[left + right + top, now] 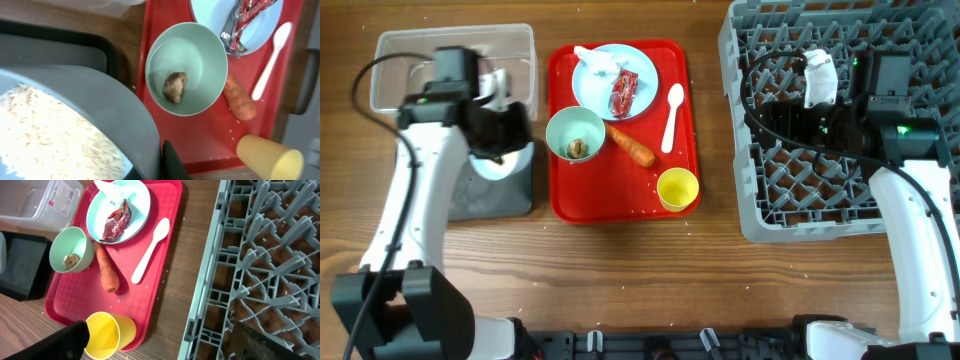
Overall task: Sort waste into correct bins and load items into the dishwasher rack
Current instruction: 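Tip the rice from the bowl onto the black tray, return bowl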
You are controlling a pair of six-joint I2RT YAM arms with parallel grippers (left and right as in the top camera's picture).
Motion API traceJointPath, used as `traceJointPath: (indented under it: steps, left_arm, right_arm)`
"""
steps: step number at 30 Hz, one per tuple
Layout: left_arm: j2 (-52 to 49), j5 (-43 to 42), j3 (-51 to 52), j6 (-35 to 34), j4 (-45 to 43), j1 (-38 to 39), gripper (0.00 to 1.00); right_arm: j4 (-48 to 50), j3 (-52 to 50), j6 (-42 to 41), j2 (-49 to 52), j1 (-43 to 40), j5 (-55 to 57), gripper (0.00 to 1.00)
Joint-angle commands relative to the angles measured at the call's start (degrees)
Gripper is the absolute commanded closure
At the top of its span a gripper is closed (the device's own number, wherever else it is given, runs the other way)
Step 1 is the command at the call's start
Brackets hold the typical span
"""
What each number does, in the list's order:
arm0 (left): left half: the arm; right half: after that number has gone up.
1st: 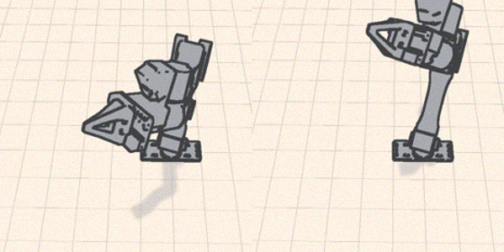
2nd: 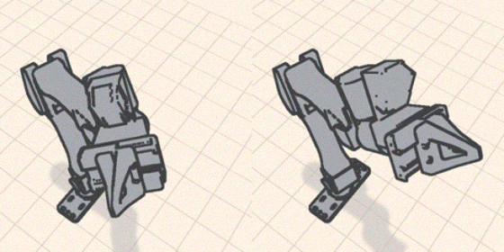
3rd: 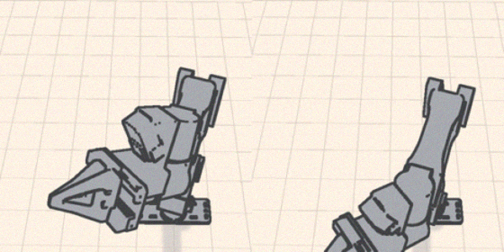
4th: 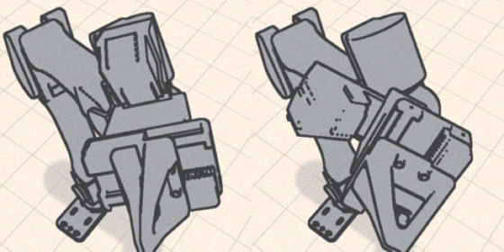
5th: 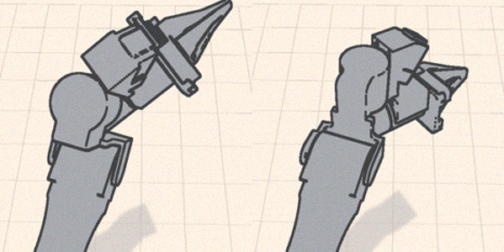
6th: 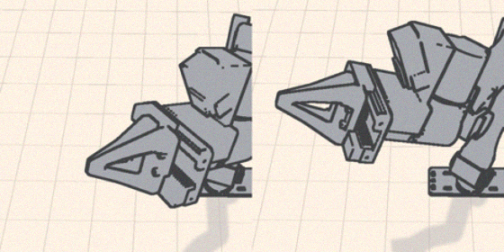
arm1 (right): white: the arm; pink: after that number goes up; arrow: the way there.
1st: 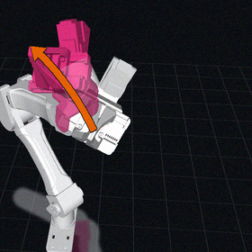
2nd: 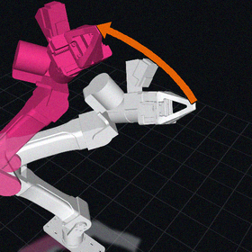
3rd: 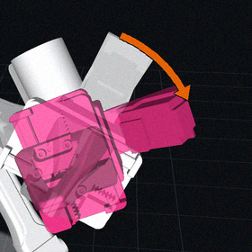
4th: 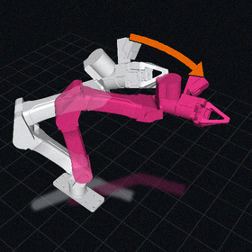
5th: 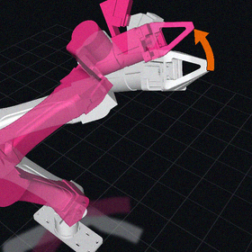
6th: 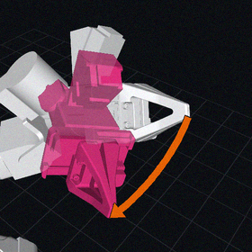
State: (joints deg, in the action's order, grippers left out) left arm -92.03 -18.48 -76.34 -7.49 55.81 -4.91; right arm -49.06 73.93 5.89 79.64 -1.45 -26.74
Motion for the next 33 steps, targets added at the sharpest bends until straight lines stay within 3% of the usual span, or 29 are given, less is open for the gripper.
traceJointPath:
  steps: [1, 5, 8, 12, 17, 23, 33]
  left_arm:
    - [0.07, -16.31, 4.39, 12.31, -0.11, -11.69, 0.96]
    - [-1.11, -33.83, 11.56, 26.51, -2.12, -26.73, 0.96]
    - [-3.39, -41.94, 13.57, 36.98, -2.62, -29.75, 0.96]
    - [-8.26, -52.46, 14.43, 41.70, -5.62, -30.29, 0.96]
    - [-9.03, -66.12, 14.43, 41.31, -3.78, -30.60, 0.96]
    - [-9.03, -71.89, 14.34, 39.69, -1.36, -30.91, 0.96]
    - [-9.03, -71.78, 14.36, 33.83, -2.05, -31.52, 0.96]
  right_arm:
    - [0.31, 0.94, 0.04, 0.52, -0.07, 0.35, 0.06]
    - [1.38, 0.94, -0.02, 0.61, -0.07, 0.33, 0.06]
    - [1.66, 0.94, -0.02, 0.61, -0.07, 0.33, 0.05]
    - [1.68, 0.94, 0.11, 0.63, -0.07, 0.37, 0.05]
    - [1.40, 0.94, 0.09, 0.63, -0.07, 0.35, 0.05]
    - [1.38, 0.94, 0.13, 0.63, -0.07, 0.37, 0.05]
    - [1.49, 0.94, 0.13, 0.63, -0.07, 0.37, 0.04]
